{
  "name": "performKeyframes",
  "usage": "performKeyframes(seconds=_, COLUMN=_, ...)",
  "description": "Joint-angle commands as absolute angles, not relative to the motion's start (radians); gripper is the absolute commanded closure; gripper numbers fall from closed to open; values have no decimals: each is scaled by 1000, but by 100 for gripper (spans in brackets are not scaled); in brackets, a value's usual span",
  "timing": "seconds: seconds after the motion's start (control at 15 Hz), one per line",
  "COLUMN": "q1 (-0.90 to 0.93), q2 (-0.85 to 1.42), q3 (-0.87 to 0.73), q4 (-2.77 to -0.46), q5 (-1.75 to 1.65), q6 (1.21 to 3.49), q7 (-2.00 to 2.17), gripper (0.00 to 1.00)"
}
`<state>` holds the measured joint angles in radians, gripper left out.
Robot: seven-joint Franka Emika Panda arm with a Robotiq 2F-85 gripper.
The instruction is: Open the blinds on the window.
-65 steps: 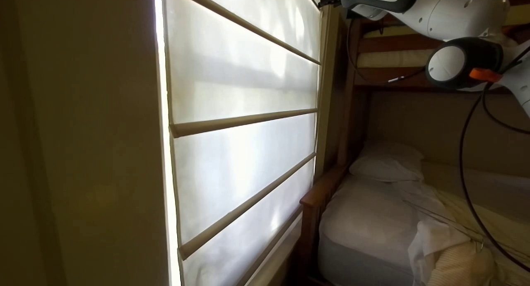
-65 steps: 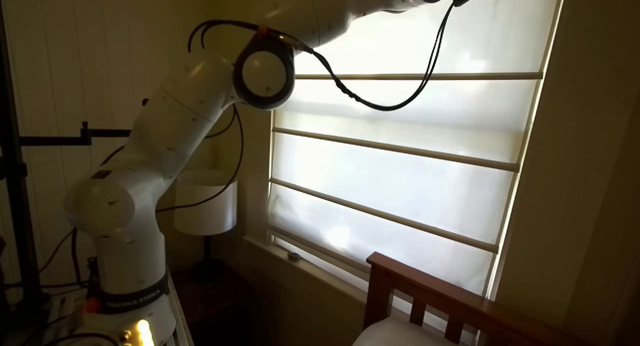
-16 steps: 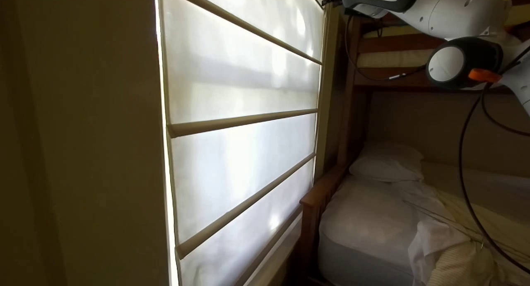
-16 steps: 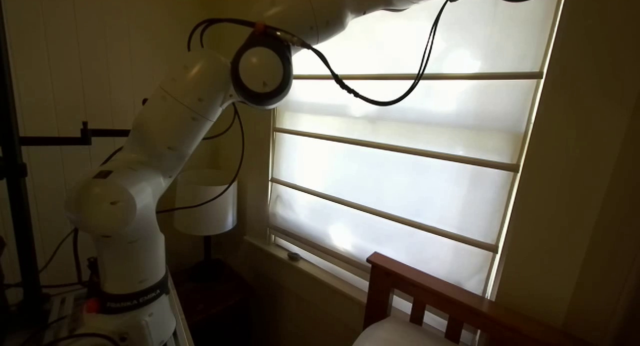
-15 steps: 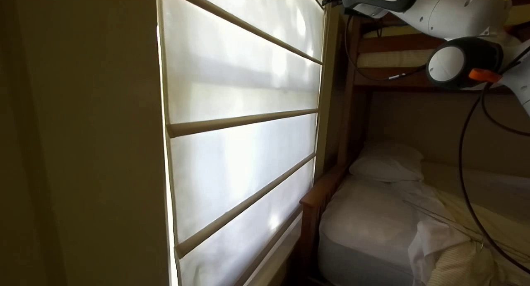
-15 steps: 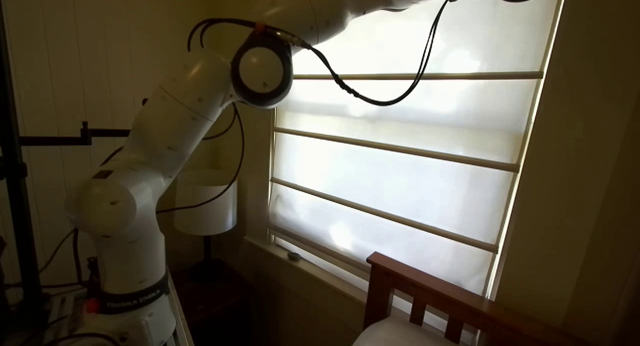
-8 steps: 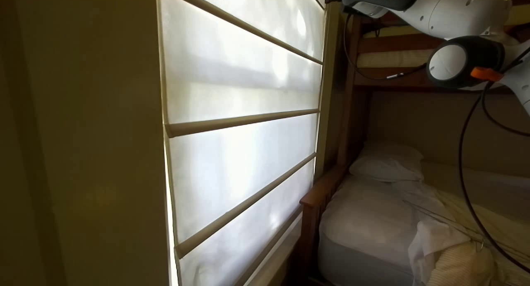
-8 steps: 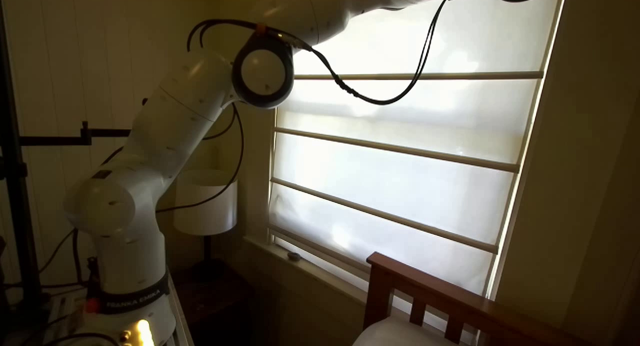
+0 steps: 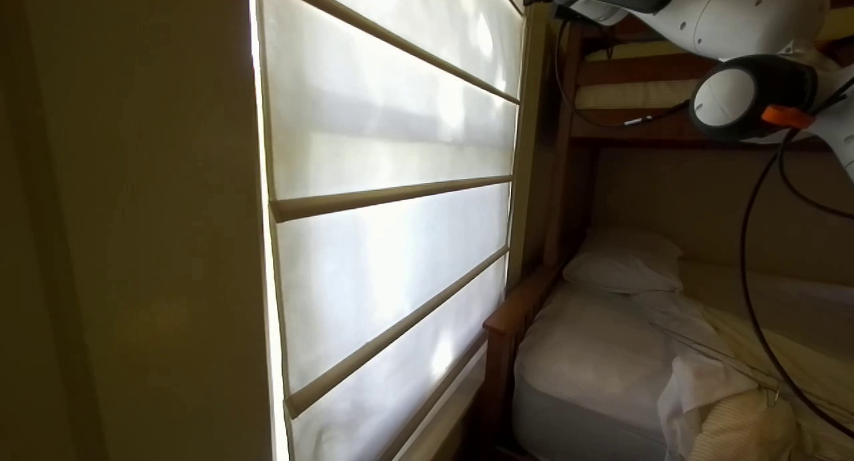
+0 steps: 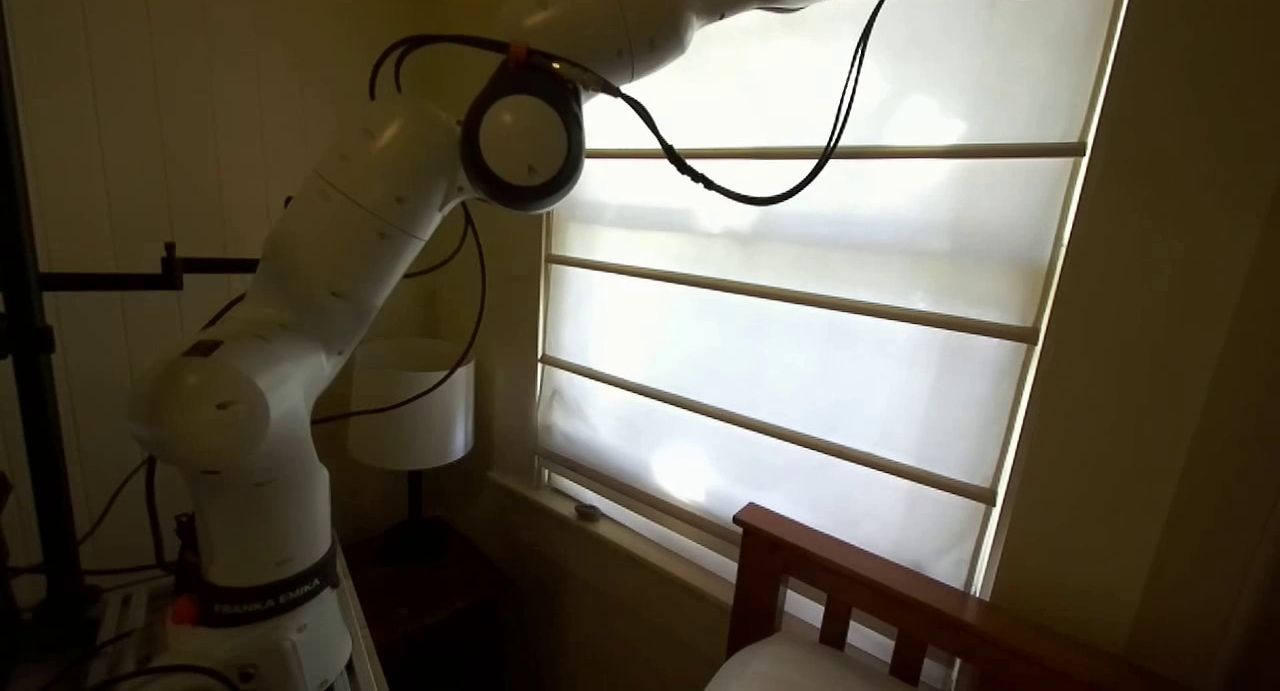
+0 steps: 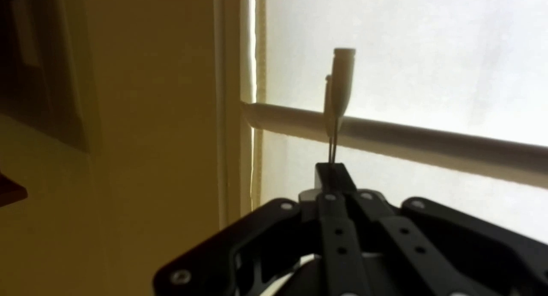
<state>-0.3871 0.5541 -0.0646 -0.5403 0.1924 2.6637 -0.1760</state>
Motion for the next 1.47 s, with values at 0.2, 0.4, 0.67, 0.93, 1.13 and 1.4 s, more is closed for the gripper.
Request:
performKeyframes(seconds=0.2, q1=-363, q2=387, q3=-73, q4=-620, q5=171, q6=2394, q7=-218, gripper=100)
performKeyframes(seconds=0.4, q1=-357, q2=360, q3=-92, q4=-640, q5=147, q6=2304, q7=-197, gripper=100)
performKeyframes(seconds=0.67, q1=-348, q2=332, q3=-133, q4=-748, q5=106, q6=2308, q7=-132, gripper=100)
performKeyframes(seconds=0.93, q1=-324, q2=286, q3=-175, q4=-904, q5=55, q6=2368, q7=-45, gripper=100)
performKeyframes(seconds=1.13, q1=-297, q2=236, q3=-186, q4=-1015, q5=26, q6=2367, q7=11, gripper=100)
performKeyframes(seconds=1.4, q1=-263, q2=166, q3=-187, q4=-1153, q5=-8, q6=2334, q7=93, gripper=100)
